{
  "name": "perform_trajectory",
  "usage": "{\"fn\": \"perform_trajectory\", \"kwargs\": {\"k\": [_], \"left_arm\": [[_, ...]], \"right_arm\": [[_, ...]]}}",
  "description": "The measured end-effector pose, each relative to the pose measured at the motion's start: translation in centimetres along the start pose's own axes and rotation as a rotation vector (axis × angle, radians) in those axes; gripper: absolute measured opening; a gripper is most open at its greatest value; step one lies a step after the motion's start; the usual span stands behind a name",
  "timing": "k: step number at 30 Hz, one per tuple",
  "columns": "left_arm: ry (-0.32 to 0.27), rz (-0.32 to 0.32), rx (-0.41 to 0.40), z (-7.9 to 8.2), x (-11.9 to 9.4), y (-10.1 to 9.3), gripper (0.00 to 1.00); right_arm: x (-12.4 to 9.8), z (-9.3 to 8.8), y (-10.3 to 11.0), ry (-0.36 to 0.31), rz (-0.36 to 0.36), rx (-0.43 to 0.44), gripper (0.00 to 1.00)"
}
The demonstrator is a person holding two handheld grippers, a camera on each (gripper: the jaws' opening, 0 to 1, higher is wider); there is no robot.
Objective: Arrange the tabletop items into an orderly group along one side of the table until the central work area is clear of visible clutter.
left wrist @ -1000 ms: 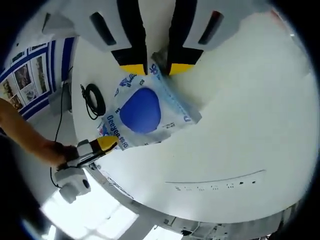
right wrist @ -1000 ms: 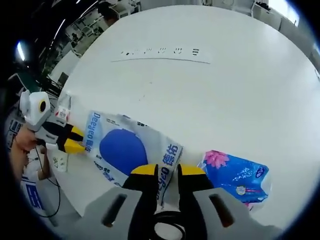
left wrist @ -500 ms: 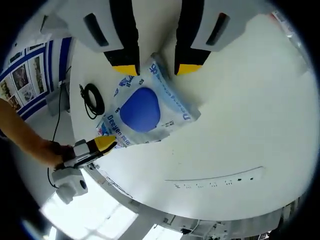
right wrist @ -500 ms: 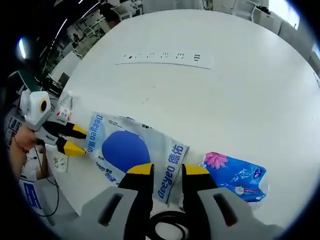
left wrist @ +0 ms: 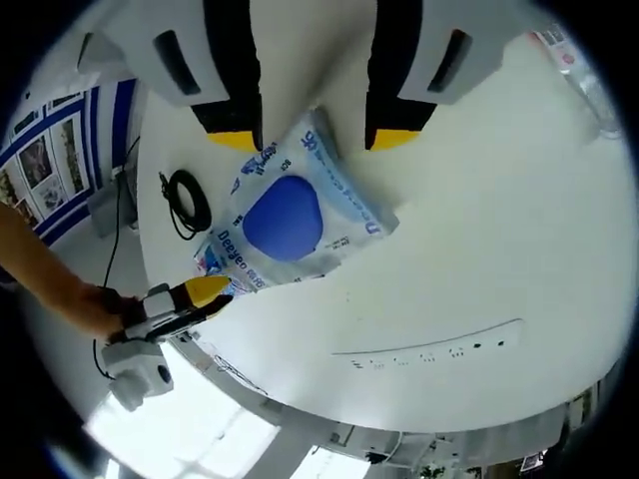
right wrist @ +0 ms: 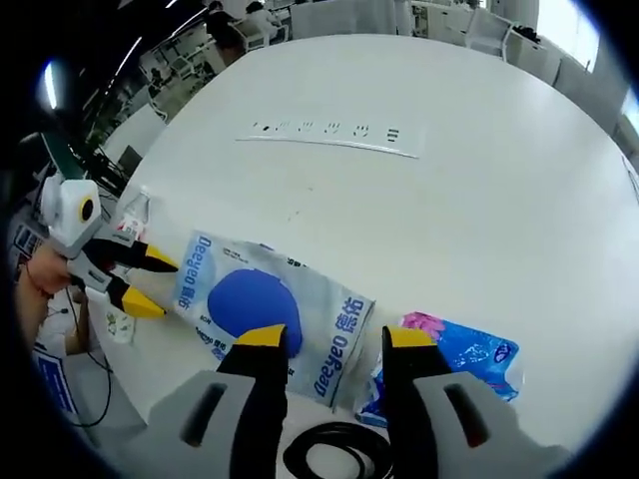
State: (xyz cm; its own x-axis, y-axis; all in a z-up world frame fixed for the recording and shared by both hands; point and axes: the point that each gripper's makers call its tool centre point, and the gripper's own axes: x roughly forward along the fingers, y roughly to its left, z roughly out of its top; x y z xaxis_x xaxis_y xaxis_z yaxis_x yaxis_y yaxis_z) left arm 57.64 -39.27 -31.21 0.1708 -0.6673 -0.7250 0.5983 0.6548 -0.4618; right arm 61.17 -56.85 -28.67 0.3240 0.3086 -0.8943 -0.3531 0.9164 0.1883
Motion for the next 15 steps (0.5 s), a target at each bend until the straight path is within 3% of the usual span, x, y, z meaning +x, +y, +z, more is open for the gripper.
{"fn": "perform_trajectory", "kwargs": {"k": [15], "left_arm": [[-0.038,0.036,0.04,0.6,-2.5,0.0,0.54]], "right_arm": [[-2.3,1.5,1.6,-0.095,0.022,-0.026,0.43]]}}
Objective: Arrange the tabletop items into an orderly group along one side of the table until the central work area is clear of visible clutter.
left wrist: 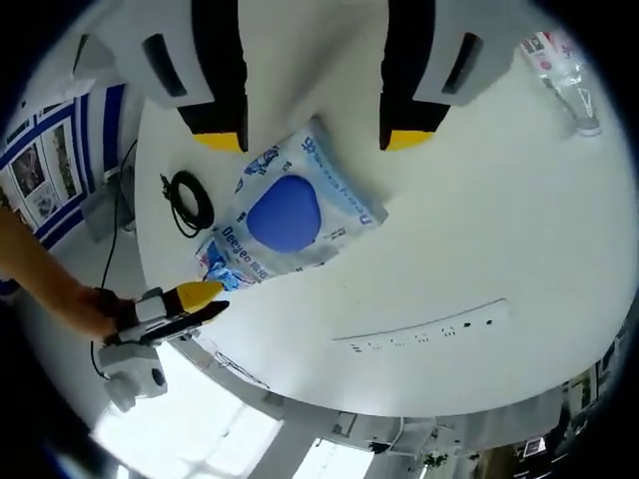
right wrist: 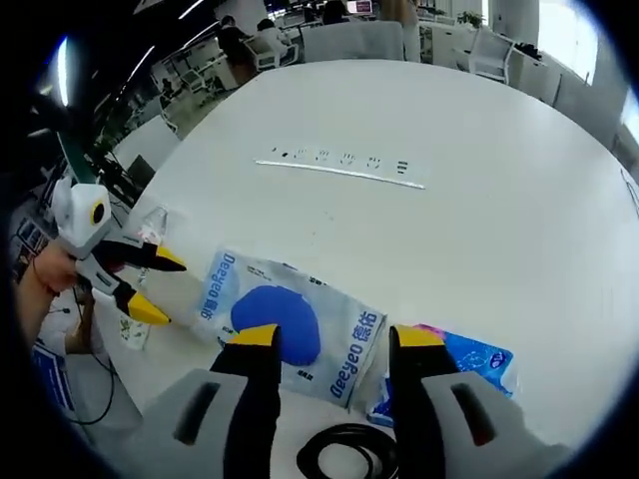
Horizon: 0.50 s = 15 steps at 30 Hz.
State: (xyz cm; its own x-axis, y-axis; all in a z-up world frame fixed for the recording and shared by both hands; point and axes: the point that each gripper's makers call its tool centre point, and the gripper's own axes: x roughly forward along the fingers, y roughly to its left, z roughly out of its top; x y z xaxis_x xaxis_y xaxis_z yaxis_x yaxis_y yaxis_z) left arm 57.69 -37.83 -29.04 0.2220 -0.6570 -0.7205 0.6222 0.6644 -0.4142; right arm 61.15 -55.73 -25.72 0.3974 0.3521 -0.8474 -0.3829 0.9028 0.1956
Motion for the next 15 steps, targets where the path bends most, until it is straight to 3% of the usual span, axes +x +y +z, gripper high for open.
{"fn": "perform_trajectory", "kwargs": {"k": [15], "left_arm": [[-0.063,0.049,0.039,0.2,-4.0,-0.2,0.69]], "right_arm": [[-2.7,0.9,1.7,-0.091,0.036,-0.031,0.49]]}}
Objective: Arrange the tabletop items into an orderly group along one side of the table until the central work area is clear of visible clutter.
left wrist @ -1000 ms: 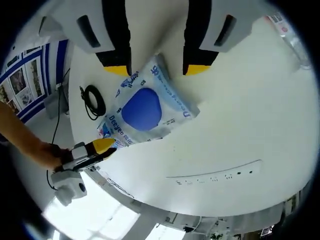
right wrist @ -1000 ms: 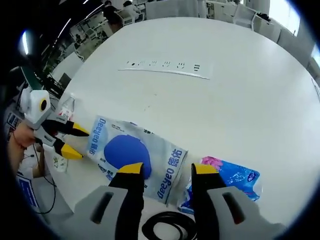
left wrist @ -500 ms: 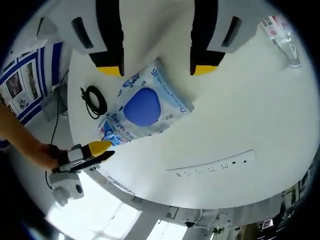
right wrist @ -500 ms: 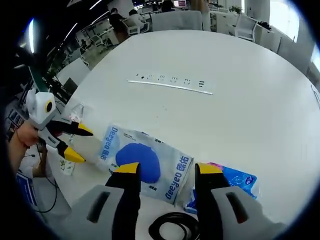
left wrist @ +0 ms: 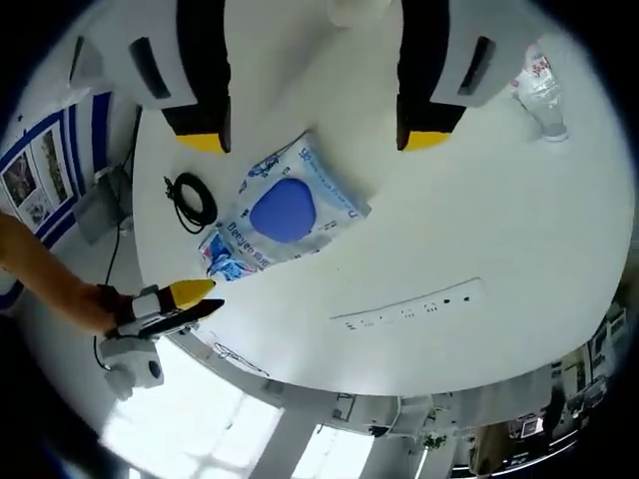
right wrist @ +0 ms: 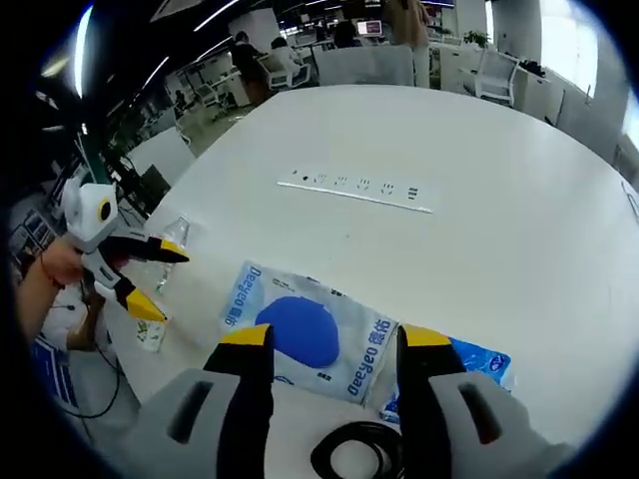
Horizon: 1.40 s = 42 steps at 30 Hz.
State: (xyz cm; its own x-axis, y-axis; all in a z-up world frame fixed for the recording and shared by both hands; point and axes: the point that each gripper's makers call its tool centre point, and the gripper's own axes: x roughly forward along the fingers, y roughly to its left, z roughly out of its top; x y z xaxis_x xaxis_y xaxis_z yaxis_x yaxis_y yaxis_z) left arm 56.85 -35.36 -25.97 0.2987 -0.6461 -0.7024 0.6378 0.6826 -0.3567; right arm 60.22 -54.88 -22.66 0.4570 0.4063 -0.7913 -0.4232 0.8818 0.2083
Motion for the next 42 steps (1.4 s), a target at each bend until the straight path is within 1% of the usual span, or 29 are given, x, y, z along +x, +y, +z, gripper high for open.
{"fn": "perform_trajectory", "kwargs": {"k": [3,4,9,16,19,22,25,31,37,42], "left_arm": [[-0.015,0.007,0.004,0.1,-0.9,-0.3,0.71],[-0.028,0.011,0.006,0.2,-1.4,-0.4,0.71],[-0.057,0.027,0.01,0.1,-3.3,-1.0,0.73],[-0.083,0.047,0.016,-0.4,-5.6,-0.9,0.75],[-0.098,0.054,0.015,-0.5,-6.8,-0.9,0.76],[-0.11,0.063,0.019,-0.5,-7.8,-0.8,0.76],[-0.123,0.073,0.019,-0.5,-8.7,-0.7,0.76],[-0.157,0.098,0.015,-0.8,-11.4,-0.5,0.76],[-0.179,0.122,0.005,-1.7,-13.9,-0.1,0.77],[-0.187,0.137,-0.016,-3.1,-15.8,0.2,0.77]], "right_arm": [[-0.5,0.1,0.4,-0.013,0.007,-0.006,0.49],[-0.8,0.3,0.7,-0.028,0.012,-0.01,0.49],[-2.1,0.8,1.8,-0.063,0.027,-0.019,0.51],[-3.7,1.7,3.2,-0.123,0.047,-0.037,0.5],[-4.3,1.9,4.2,-0.134,0.067,-0.035,0.51],[-4.8,2.2,5.4,-0.151,0.107,-0.005,0.51],[-5.5,2.7,6.3,-0.167,0.114,-0.023,0.52],[-6.3,3.2,7.6,-0.189,0.131,-0.034,0.53],[-6.5,3.6,9.3,-0.213,0.168,-0.027,0.54],[-6.3,4.0,11.2,-0.224,0.212,-0.016,0.54]]}}
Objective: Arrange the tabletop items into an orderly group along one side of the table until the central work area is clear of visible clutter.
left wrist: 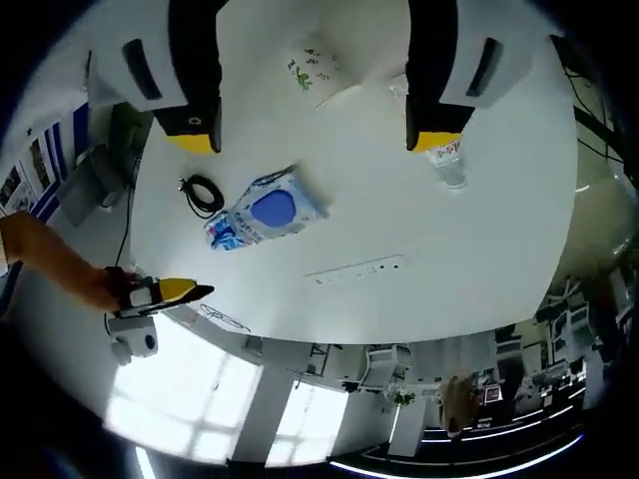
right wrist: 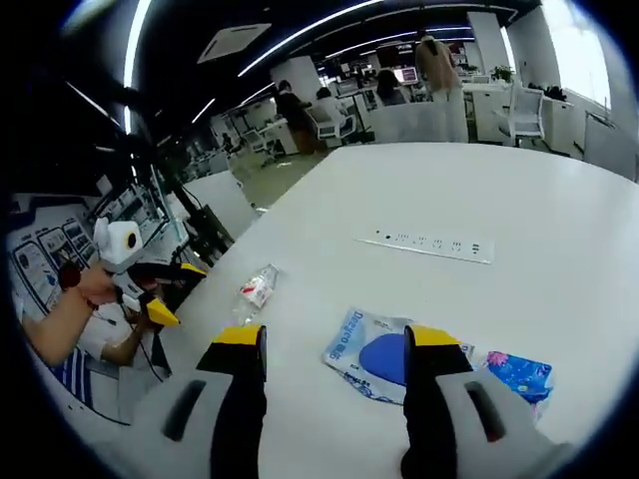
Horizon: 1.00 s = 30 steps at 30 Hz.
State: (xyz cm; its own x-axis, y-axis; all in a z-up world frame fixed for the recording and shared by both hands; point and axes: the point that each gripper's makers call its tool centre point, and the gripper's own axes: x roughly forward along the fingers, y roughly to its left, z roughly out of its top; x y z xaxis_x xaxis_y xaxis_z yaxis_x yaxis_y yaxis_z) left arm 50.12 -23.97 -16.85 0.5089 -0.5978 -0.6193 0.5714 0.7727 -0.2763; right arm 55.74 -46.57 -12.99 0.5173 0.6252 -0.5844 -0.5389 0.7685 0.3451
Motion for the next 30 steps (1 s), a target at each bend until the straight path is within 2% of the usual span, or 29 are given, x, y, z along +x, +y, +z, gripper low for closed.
{"fn": "perform_trajectory", "kwargs": {"k": [13,23,30], "left_arm": [[-0.028,0.036,-0.046,-1.7,-4.3,2.3,0.77],[-0.044,0.053,-0.083,-2.9,-6.2,4.7,0.77],[-0.06,0.05,-0.112,-3.5,-6.7,6.1,0.76]], "right_arm": [[3.7,1.5,4.7,0.001,0.084,-0.015,0.55],[8.3,3.0,7.3,0.031,0.147,-0.026,0.55],[13.0,3.3,9.3,0.068,0.202,-0.021,0.54]]}}
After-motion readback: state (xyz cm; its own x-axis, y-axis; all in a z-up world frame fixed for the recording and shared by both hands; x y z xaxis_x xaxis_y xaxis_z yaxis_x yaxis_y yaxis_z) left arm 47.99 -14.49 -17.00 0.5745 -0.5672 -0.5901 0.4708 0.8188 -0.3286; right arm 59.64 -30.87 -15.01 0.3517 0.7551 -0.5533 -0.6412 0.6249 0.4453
